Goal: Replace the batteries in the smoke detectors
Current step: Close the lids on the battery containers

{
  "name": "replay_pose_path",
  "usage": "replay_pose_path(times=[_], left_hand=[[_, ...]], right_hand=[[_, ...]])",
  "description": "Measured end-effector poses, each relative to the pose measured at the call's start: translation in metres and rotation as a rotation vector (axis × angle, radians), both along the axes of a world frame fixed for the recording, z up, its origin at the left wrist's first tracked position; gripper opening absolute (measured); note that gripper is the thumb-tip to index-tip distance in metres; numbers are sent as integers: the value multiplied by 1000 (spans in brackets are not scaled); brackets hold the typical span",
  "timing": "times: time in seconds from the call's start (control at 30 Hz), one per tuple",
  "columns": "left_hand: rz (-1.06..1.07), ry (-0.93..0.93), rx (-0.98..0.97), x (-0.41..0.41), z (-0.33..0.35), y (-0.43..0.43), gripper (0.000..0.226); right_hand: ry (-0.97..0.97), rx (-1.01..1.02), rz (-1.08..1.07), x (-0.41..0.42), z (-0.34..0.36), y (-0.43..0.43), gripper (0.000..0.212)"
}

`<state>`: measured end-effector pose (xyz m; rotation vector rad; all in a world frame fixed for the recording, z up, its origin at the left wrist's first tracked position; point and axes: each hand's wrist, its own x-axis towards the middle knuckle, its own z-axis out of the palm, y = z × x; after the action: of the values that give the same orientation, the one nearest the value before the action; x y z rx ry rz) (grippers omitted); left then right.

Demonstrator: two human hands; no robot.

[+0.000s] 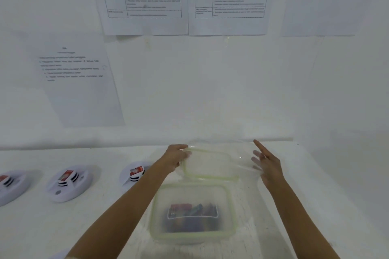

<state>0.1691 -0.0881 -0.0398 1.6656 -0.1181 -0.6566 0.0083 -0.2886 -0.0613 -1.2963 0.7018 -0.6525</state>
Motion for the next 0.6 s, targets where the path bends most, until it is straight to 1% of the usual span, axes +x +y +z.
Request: replay_pose_path(times=[0.07,0.13,0.2,0.27,0.33,0.37,0.47,0.57,0.6], left_hand=[[22,1,-58,2,4,1,39],[89,-72,-163,13,14,6,41],[190,-225,-238,27,33,17,39],[241,-438,-243,35,56,30,41],[196,-648,-185,35,75,38,48],[155,-724,-169,33,82,40,50],[30,-874,-181,23,93,41,52],[-69,-992,-256,8,93,38,47],[-82,-1007,-301,2,95,36,46]], right_hand=[[-15,8,37,7,4,8,47],[-33,14,69,13,9,15,47],[-36,18,103,21,12,21,48],[-9,3,121,29,11,29,51],[36,-50,129,37,7,39,54],[53,-81,133,41,5,43,55],[90,-171,150,50,5,52,51],[210,-440,76,54,11,47,48],[204,-492,44,54,17,45,47]])
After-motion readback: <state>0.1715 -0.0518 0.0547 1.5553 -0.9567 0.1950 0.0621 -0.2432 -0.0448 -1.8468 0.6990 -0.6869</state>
